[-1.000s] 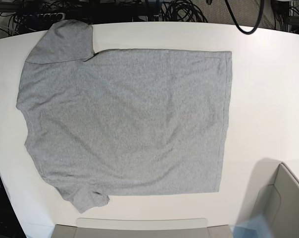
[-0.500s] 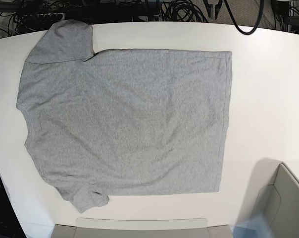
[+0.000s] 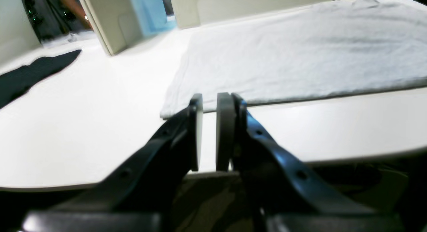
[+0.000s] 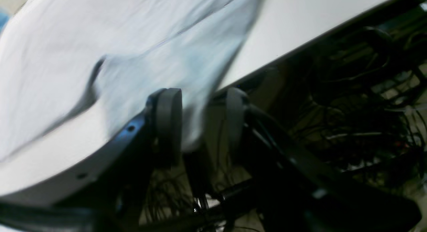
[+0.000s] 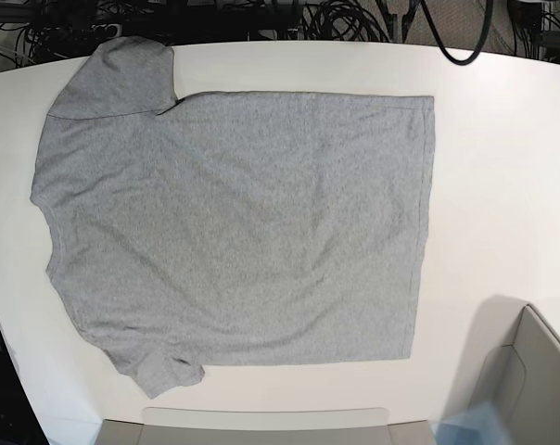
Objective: Fold the T-shirt properly
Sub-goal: 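Move both grippers down toward the shirt's shoulder edge, then grasp the shirt's shoulder edge with both grippers at each end, then lift the shoulder edge with both grippers and pull it over the shirt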
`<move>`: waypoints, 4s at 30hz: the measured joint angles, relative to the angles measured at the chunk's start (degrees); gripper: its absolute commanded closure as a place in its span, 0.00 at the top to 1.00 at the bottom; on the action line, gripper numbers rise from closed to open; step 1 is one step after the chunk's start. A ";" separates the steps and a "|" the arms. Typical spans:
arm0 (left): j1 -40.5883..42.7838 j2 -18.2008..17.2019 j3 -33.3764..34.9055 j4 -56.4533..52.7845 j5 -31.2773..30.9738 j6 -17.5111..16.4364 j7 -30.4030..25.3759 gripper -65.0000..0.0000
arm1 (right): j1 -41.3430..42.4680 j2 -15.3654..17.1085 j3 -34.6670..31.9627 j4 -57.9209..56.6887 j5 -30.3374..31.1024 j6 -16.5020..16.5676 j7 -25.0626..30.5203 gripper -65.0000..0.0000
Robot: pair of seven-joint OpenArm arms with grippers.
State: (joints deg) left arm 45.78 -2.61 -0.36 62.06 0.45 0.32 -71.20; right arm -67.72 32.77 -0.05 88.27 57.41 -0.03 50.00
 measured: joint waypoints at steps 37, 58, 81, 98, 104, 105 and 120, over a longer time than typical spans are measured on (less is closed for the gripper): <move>-1.27 -0.55 -4.26 6.97 -0.15 0.11 10.43 0.14 | 15.37 -6.51 1.84 -4.83 1.36 0.83 -16.39 0.35; -0.50 -7.37 0.28 29.31 -13.29 -0.31 46.34 0.32 | 18.03 -6.16 2.54 -4.15 1.14 1.27 -22.18 0.35; -9.11 -17.25 -8.92 32.50 -45.97 -12.26 93.22 0.34 | 17.86 -6.14 2.64 -4.15 0.94 1.36 -22.36 0.35; -10.27 -16.57 -3.58 31.47 -46.21 -15.30 92.61 0.03 | 16.76 -6.23 2.19 -4.28 1.20 1.25 -22.77 0.00; -11.63 -16.31 -3.48 31.41 -46.62 -15.37 93.85 0.00 | 15.93 -6.14 3.19 -3.13 1.36 1.29 -25.42 0.00; -10.95 -16.33 -3.50 31.71 -46.58 -15.32 93.64 0.00 | 15.76 -6.34 3.93 -2.97 1.36 1.29 -25.88 0.00; -5.95 -14.99 -11.69 39.65 -45.99 -14.91 95.21 0.00 | 12.61 -5.07 9.64 7.82 1.38 -0.24 -36.11 0.00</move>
State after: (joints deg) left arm 39.83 -17.61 -12.05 101.71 -45.54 -14.59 24.01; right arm -55.11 27.70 9.58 96.09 58.78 -0.27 13.89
